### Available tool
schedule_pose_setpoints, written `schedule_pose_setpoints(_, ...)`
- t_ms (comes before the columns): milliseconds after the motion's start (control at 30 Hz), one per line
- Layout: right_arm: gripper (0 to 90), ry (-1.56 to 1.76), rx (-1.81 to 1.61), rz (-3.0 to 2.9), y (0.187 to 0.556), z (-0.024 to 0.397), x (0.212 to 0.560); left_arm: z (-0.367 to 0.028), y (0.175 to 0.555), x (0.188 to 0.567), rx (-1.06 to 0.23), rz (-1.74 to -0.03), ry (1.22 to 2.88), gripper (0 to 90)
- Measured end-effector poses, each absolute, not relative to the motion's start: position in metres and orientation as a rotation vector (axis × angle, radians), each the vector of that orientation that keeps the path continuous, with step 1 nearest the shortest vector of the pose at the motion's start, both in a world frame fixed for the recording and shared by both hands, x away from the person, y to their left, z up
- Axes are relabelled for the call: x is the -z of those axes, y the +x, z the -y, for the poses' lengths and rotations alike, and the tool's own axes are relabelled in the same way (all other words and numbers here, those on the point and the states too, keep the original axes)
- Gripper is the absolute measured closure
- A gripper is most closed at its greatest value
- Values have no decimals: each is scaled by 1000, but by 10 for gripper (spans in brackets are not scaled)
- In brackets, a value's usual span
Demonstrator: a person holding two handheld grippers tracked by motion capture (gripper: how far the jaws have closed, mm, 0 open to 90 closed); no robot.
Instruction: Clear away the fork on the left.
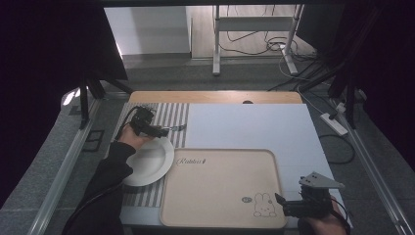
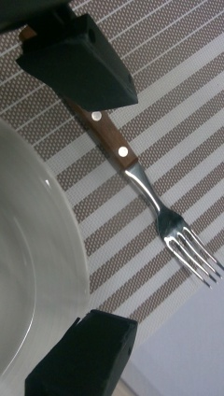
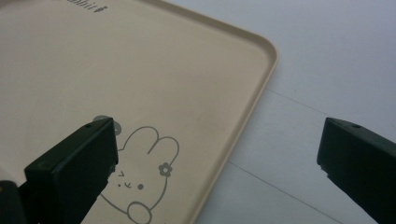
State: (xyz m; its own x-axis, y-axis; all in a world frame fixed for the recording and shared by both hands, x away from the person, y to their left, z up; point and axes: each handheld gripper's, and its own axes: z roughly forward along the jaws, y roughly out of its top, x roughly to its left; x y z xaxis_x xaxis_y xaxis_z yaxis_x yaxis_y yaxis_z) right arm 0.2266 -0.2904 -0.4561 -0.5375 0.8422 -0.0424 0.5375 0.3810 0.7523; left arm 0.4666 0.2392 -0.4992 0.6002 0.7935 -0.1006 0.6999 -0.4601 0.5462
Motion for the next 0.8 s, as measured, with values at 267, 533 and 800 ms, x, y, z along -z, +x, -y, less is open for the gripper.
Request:
schedule_pose_setpoints(267, 0, 1193, -980, -2224, 227, 290, 456, -244, 480, 502, -207, -1222, 2273, 3)
schedule_pose_setpoints(533, 0, 1191, -979, -2226, 227, 290, 456, -256, 491, 500, -233, -1257, 2279, 124)
schedule_pose_setpoints(800, 0, 1186, -978, -2232, 227, 290, 456, -278, 504, 500, -268, -1334, 2302, 594)
